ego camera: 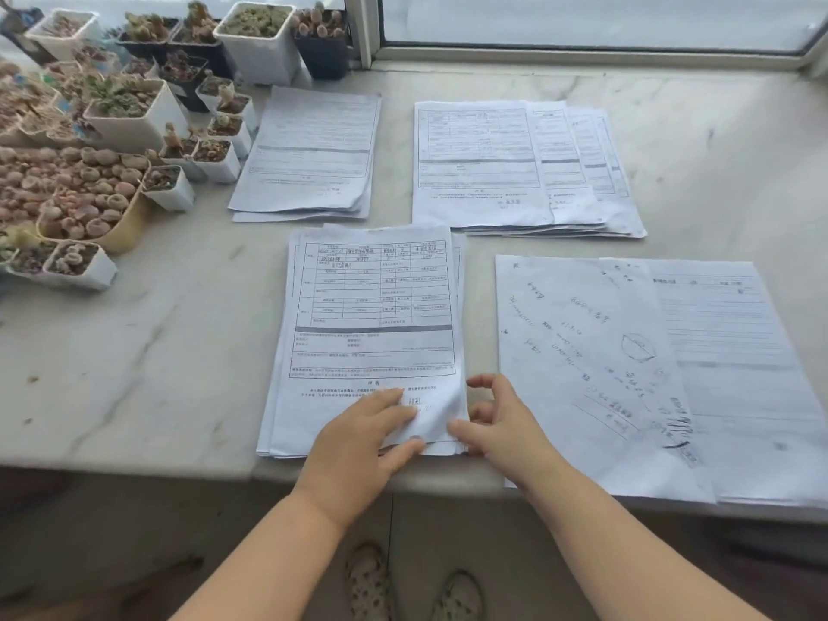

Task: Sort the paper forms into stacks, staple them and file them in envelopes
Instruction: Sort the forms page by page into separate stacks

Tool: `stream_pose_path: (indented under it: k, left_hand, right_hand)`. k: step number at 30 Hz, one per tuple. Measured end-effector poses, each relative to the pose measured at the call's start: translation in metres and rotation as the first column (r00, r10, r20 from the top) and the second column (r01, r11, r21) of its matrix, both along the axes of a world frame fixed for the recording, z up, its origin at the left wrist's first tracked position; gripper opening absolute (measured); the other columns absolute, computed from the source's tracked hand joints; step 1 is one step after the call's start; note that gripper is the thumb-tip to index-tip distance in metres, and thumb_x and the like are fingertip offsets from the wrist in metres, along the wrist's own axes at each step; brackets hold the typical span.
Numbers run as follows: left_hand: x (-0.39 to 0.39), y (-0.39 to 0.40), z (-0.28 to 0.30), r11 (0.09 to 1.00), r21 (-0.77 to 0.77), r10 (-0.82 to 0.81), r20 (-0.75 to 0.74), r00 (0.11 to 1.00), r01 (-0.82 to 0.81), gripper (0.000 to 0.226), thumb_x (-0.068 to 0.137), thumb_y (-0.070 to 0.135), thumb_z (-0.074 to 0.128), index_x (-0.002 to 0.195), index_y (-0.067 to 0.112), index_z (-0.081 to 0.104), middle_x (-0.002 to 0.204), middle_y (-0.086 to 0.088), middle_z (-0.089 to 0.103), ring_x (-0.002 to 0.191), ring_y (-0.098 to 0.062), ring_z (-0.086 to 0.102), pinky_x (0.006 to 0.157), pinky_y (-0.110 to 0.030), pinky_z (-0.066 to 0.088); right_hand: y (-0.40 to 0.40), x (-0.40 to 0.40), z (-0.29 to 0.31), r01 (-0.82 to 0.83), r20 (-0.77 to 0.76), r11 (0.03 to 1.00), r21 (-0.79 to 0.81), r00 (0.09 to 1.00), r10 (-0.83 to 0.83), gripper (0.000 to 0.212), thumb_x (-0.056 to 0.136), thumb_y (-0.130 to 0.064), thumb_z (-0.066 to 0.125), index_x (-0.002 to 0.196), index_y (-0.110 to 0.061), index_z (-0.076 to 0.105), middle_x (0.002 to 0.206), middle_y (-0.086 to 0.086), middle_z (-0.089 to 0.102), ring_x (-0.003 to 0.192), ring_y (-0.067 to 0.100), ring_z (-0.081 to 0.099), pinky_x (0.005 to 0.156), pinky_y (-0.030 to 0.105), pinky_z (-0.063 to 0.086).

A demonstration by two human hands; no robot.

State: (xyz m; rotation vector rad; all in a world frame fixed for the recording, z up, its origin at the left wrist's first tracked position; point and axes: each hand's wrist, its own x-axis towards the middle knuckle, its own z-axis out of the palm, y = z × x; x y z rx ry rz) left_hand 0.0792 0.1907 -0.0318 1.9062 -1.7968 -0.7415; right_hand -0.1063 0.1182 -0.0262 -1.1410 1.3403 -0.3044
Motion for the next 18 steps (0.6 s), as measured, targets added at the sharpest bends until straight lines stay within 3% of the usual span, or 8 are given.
stream_pose_path:
  k: [2,4,6,9,14,18]
  left_hand:
    - [0.003,0.000,-0.003,0.998,-0.066,-0.006,0.003,1.000,0.006,0.049,0.084,0.055,0.047,0.106,0.021,0.074,0.123,0.002,0.066,0.120,-0.005,0.044,0.099,0.002,0.019]
    - [0.006,0.002,-0.004,0.997,-0.083,-0.004,-0.021,1.000,0.002,0.046,0.090,0.054,0.041,0.103,0.024,0.073,0.116,0.008,0.069,0.113,-0.003,0.051,0.097,-0.007,0.033]
    - [0.007,0.002,-0.004,0.996,-0.077,0.040,-0.046,0.998,-0.043,0.034,0.095,0.051,0.034,0.087,0.031,0.062,0.090,0.023,0.065,0.088,0.002,0.057,0.078,-0.018,0.045]
    - [0.004,0.001,-0.008,0.968,-0.086,0.222,-0.152,0.963,-0.236,0.021,0.089,0.047,0.043,0.075,0.031,0.049,0.067,0.018,0.051,0.062,-0.001,0.046,0.059,-0.021,0.037]
    - [-0.001,-0.004,-0.009,0.909,0.050,0.406,-0.335,0.850,-0.415,0.024,0.081,0.032,0.064,0.063,0.026,0.048,0.058,0.017,0.052,0.058,-0.004,0.046,0.058,-0.023,0.036]
    - [0.001,-0.006,-0.013,0.884,0.102,0.457,-0.397,0.796,-0.457,0.023,0.072,0.040,0.065,0.062,0.024,0.051,0.055,0.014,0.050,0.055,-0.005,0.043,0.056,-0.023,0.036]
  right_hand:
    - [0.000,0.002,-0.002,0.032,0.004,0.999,-0.018,0.999,-0.032,0.046,0.083,-0.017,0.073,0.118,-0.028,0.044,0.078,0.008,0.059,0.071,0.015,0.062,0.072,0.032,0.058]
    - [0.001,0.002,-0.003,0.058,0.060,0.998,-0.012,0.997,-0.057,0.043,0.086,-0.016,0.071,0.116,-0.031,0.044,0.079,0.017,0.057,0.073,0.016,0.061,0.067,0.027,0.056]
    - [0.001,-0.001,-0.002,0.064,0.145,0.998,0.011,0.987,-0.065,0.042,0.089,-0.010,0.066,0.115,-0.036,0.045,0.080,0.019,0.057,0.075,0.019,0.059,0.068,0.027,0.053]
    - [0.001,-0.006,0.000,0.005,0.247,0.997,0.071,0.969,-0.022,0.041,0.091,0.000,0.059,0.116,-0.031,0.053,0.090,0.015,0.062,0.080,0.018,0.061,0.072,0.025,0.052]
    - [-0.001,-0.006,0.002,0.013,0.300,0.994,0.107,0.953,-0.044,0.045,0.093,0.006,0.051,0.123,-0.027,0.054,0.097,0.015,0.067,0.082,0.020,0.065,0.072,0.025,0.055]
    - [-0.002,-0.005,-0.001,0.061,0.291,0.983,0.172,0.950,-0.110,0.027,0.100,-0.009,0.047,0.108,-0.023,0.068,0.098,0.008,0.069,0.085,0.024,0.064,0.078,0.029,0.056]
